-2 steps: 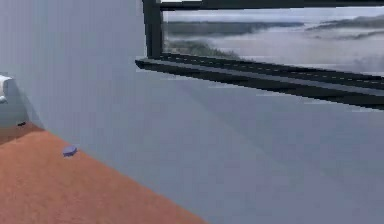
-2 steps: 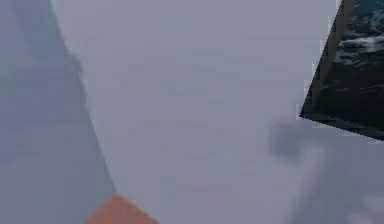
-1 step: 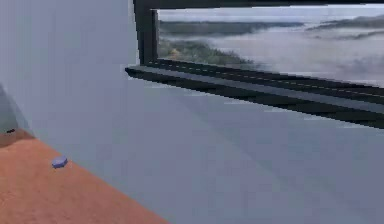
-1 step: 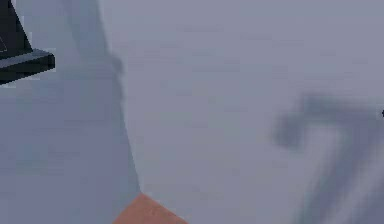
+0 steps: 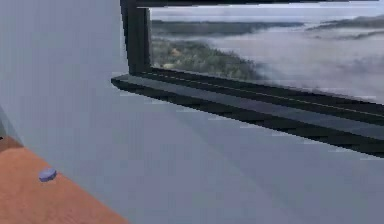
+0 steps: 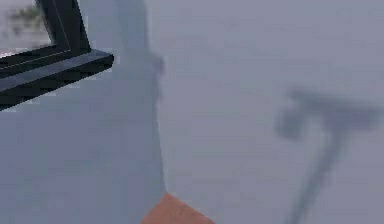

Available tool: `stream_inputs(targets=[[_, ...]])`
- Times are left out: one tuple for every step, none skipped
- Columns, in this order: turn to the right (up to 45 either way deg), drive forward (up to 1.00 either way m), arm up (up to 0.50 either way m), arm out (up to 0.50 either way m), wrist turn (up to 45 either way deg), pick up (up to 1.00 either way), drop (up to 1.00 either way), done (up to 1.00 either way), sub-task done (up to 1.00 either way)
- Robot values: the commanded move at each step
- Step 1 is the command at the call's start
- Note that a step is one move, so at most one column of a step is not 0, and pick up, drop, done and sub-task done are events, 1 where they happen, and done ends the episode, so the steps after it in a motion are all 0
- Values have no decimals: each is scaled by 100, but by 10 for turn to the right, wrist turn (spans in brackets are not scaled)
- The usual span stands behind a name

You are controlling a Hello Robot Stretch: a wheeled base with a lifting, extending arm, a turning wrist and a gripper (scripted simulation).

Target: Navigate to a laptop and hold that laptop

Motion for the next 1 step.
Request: stream_inputs(targets=[[-450, 0, 0, 0, 0, 0, 0, 0, 0]])
